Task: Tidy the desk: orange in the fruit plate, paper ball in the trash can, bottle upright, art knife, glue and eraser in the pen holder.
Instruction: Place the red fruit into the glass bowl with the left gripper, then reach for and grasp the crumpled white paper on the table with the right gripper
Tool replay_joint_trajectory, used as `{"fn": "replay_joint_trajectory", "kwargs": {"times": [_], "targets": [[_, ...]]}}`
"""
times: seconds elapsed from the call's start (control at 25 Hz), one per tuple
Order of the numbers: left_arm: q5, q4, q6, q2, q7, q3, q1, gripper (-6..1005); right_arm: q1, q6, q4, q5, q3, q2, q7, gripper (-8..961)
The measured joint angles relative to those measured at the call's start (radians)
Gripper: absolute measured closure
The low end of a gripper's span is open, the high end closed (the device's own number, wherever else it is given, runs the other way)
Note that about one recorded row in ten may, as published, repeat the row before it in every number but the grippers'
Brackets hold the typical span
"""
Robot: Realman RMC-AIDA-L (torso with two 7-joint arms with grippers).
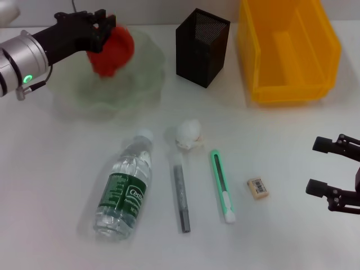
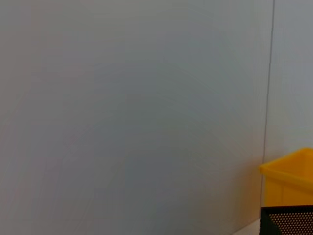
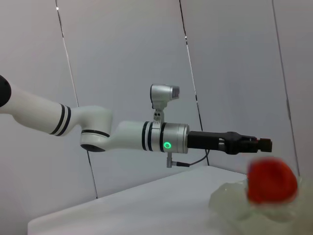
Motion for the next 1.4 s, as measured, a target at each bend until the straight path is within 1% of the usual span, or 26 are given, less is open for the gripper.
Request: {"fn": "replay_joint_trajectory", "kwargs": {"times": [0.16,0.24,0.36,0.4,0.44,0.48,0.6,0.64,0.68,0.72,0.76,0.8,0.92,1.12,1.28,1.4], "targets": [[0.000,-0.003,0.000,-0.001,-0.002,0.008,-0.002,733,0.002,-0.002,-0.002,0.000,0.000,0.000,0.019,120],[0.000,-0.001,0.022,-0.001,-0.010,0.009,0.006,656,0.006,0.000,-0.010,0.000,0.008,0.000,0.054,120],[0.000,0.036,0.152,0.006,-0.026,0.009,0.058,544,0.016,-0.011,-0.064,0.000,0.035,-0.001,0.161,120],[0.003,0.053,0.208,0.008,-0.027,0.010,0.082,508,0.021,-0.012,-0.112,0.000,0.037,-0.001,0.213,120],[0.013,0.080,0.298,0.014,-0.023,0.017,0.121,472,0.027,-0.008,-0.162,-0.002,0.035,0.000,0.270,120],[0.024,0.097,0.353,0.017,-0.019,0.027,0.150,436,0.038,0.004,-0.226,-0.008,0.022,0.001,0.334,120],[0.024,0.097,0.353,0.017,-0.019,0.027,0.150,328,0.089,0.045,-0.409,-0.061,-0.059,-0.003,0.562,121],[0.058,0.150,0.496,0.026,-0.012,0.062,0.248,292,0.110,0.055,-0.457,-0.092,-0.088,-0.005,0.633,121],[0.063,0.174,0.563,0.027,-0.005,0.069,0.307,256,0.181,0.063,-0.556,-0.189,-0.154,-0.012,0.798,121],[0.063,0.174,0.563,0.027,-0.005,0.069,0.307,220,0.181,0.063,-0.556,-0.189,-0.154,-0.012,0.798,121],[0.064,0.181,0.597,0.027,0.008,0.068,0.340,184,0.214,0.063,-0.585,-0.233,-0.175,-0.014,0.858,121],[0.061,0.184,0.646,0.027,0.036,0.063,0.401,184,0.249,0.063,-0.607,-0.273,-0.199,-0.015,0.906,121],[0.062,0.183,0.654,0.028,0.044,0.063,0.440,184,0.367,0.093,-0.627,-0.388,-0.264,-0.014,1.050,121],[0.076,0.178,0.650,0.035,0.043,0.063,0.470,184,0.537,0.185,-0.546,-0.532,-0.375,-0.009,1.216,121],[0.090,0.177,0.661,0.043,0.037,0.064,0.474,184,0.620,0.249,-0.451,-0.553,-0.471,-0.007,1.278,120],[0.091,0.183,0.661,0.043,0.037,0.064,0.474,184,0.659,0.320,-0.383,-0.560,-0.548,-0.006,1.322,120]]}}
